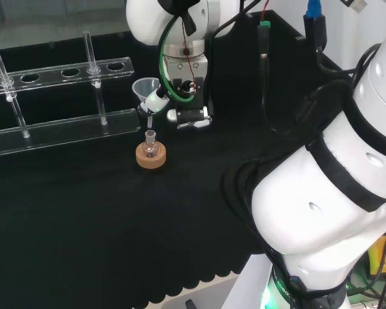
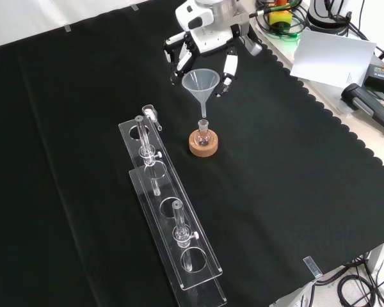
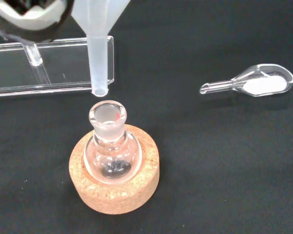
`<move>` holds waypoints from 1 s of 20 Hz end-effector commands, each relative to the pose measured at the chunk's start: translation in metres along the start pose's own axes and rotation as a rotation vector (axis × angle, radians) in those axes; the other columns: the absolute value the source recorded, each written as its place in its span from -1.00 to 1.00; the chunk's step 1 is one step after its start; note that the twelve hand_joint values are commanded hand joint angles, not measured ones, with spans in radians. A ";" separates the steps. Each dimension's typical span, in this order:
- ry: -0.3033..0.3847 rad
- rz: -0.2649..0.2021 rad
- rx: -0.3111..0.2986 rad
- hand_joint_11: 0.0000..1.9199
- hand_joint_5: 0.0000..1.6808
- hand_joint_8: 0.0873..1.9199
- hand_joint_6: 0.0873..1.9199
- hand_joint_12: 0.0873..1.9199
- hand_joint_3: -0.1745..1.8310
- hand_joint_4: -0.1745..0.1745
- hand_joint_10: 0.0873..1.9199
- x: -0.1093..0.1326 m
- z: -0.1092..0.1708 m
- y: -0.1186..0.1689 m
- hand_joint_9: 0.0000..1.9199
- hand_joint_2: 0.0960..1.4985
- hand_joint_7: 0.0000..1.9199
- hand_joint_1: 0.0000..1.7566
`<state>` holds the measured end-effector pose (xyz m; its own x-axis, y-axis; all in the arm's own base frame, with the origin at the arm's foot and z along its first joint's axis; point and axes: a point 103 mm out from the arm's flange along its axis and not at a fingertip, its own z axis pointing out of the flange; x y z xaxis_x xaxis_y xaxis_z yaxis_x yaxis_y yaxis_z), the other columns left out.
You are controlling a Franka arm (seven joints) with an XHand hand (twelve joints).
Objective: Place the funnel on the round-bottom flask.
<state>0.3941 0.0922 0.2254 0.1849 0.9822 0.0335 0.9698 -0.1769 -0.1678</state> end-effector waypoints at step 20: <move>0.018 0.004 0.022 -1.00 -0.07 -0.75 -0.91 0.42 -0.27 -0.01 -0.84 0.010 0.013 -0.011 0.03 -0.34 0.15 -0.12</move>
<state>0.3839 0.1030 0.2168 0.1941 0.9798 0.0477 0.9652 -0.1820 -0.1879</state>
